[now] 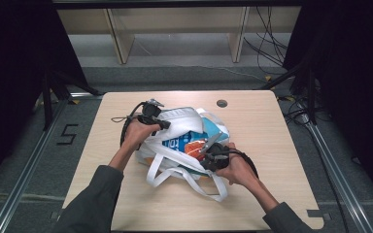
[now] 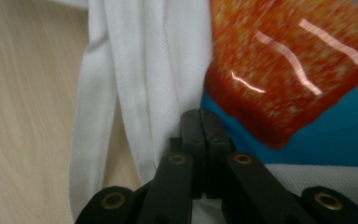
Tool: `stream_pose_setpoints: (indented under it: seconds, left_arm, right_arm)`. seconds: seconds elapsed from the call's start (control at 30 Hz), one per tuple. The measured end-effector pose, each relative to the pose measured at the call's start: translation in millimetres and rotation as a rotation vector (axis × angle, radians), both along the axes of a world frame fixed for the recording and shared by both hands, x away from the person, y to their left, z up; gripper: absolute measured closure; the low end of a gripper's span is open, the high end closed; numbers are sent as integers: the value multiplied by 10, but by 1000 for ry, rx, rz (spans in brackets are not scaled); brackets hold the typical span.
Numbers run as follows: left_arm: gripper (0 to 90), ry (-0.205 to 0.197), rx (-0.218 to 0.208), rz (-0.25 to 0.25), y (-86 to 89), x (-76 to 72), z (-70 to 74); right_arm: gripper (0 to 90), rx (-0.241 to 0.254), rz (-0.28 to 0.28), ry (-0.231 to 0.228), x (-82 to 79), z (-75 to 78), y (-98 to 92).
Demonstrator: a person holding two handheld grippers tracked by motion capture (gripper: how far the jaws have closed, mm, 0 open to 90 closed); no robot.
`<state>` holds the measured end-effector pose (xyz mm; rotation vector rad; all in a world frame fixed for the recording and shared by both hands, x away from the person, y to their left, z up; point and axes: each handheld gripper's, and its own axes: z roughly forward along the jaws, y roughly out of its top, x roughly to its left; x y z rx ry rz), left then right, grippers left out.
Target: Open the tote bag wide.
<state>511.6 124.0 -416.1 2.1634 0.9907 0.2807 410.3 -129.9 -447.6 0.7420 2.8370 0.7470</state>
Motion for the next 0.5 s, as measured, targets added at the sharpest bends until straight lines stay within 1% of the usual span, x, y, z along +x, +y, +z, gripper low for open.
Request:
stream_pose_setpoints:
  seconds: [0.03,0.07,0.1,0.13,0.17,0.2,0.23,0.27,0.3,0.33,0.37,0.4,0.43,0.47,0.5]
  left_arm:
    - [893,-16,-21,-4,8,-53,18]
    - [890,-23,-28,-10,21,-92,36]
    - [888,-34,-32,-26,38,-141,51]
    - [885,-40,-29,-39,50,-190,56]
    - [883,-45,-31,-54,59,-252,49]
    - [881,-47,-36,-66,61,-284,37]
    - [880,-37,-26,-97,57,-377,-7]
    - [877,-37,-26,-97,57,-377,-7]
    - [877,-23,-20,-118,48,-420,-47]
    - [875,-11,-1,-138,47,-457,-72]
    - [875,-9,0,-156,48,-508,-115]
    - [878,4,9,-176,57,-575,-160]
    - [884,13,13,-190,66,-627,-200]
    - [891,21,14,-205,75,-663,-230]
    - [893,29,45,-236,95,-711,-259]
  right_arm:
    - [900,25,12,-25,49,66,-25]
    - [900,76,2,-62,90,153,-47]
    - [900,116,-15,-84,110,214,-58]
    - [900,162,-22,-112,147,307,-73]
    - [900,193,-50,-134,178,385,-63]
    - [900,201,-43,-164,252,473,-50]
    - [900,202,-61,-179,295,499,-26]
    - [900,202,-61,-179,295,499,-26]
    - [900,183,-84,-187,451,518,53]
    - [900,157,-87,-190,535,509,97]
    - [900,145,-94,-188,590,474,145]
    - [900,110,-89,-196,678,436,194]
    - [900,79,-103,-196,767,394,252]
    - [900,71,-113,-195,840,383,278]
    - [900,75,-138,-180,888,382,296]
